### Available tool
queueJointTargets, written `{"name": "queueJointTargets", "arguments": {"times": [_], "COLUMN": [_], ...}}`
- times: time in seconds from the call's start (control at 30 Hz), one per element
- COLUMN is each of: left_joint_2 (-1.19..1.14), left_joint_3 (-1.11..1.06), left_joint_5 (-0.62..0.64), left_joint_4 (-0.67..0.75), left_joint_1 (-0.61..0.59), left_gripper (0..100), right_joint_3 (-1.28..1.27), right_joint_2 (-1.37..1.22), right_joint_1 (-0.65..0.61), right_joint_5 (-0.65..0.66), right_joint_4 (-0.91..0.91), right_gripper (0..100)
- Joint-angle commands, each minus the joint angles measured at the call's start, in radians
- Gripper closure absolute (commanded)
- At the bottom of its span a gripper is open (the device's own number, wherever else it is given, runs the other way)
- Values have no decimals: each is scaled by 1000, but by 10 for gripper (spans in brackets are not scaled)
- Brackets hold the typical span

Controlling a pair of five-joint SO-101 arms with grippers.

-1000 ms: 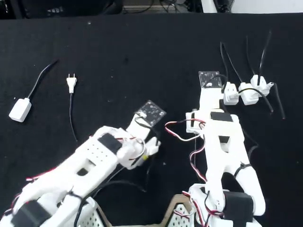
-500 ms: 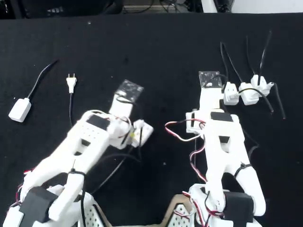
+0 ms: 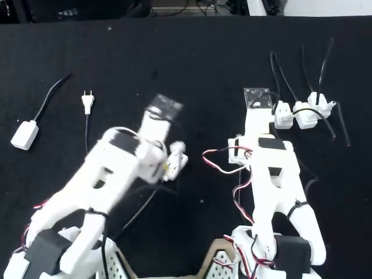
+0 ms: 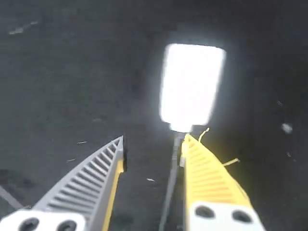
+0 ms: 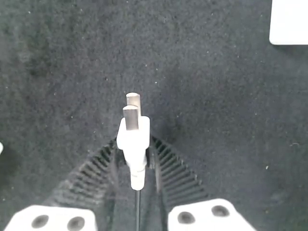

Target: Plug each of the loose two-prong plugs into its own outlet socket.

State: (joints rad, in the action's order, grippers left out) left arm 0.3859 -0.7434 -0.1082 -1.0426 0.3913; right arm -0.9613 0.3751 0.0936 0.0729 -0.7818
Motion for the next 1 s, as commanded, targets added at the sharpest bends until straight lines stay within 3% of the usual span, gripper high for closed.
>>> {"name": "queueJointTargets", "arguments": {"times": [0.0, 0.1, 0.3, 0.6, 0.67, 0.8, 0.97], "left_joint_2": [-3, -3, -5, 8, 9, 46, 141], "left_joint_3": [-111, -185, -189, -176, -139, -47, -77], "left_joint_5": [9, -5, -92, -141, -138, -89, 23], "left_joint_4": [132, 222, 244, 230, 183, 41, 54], "left_joint_1": [140, 81, -127, -151, -151, -151, -156], "left_gripper": [802, 802, 802, 802, 802, 802, 802], "right_joint_3": [5, 5, 4, 5, 39, 131, 70], "right_joint_2": [-1, -1, -1, -1, 5, 68, 211], "right_joint_1": [17, 17, 12, 11, 6, -120, -322], "right_joint_5": [-5, -5, -5, -5, -3, 72, 137], "right_joint_4": [15, 15, 15, 8, -68, -292, -262], "right_gripper": [988, 988, 988, 988, 988, 988, 988]}}
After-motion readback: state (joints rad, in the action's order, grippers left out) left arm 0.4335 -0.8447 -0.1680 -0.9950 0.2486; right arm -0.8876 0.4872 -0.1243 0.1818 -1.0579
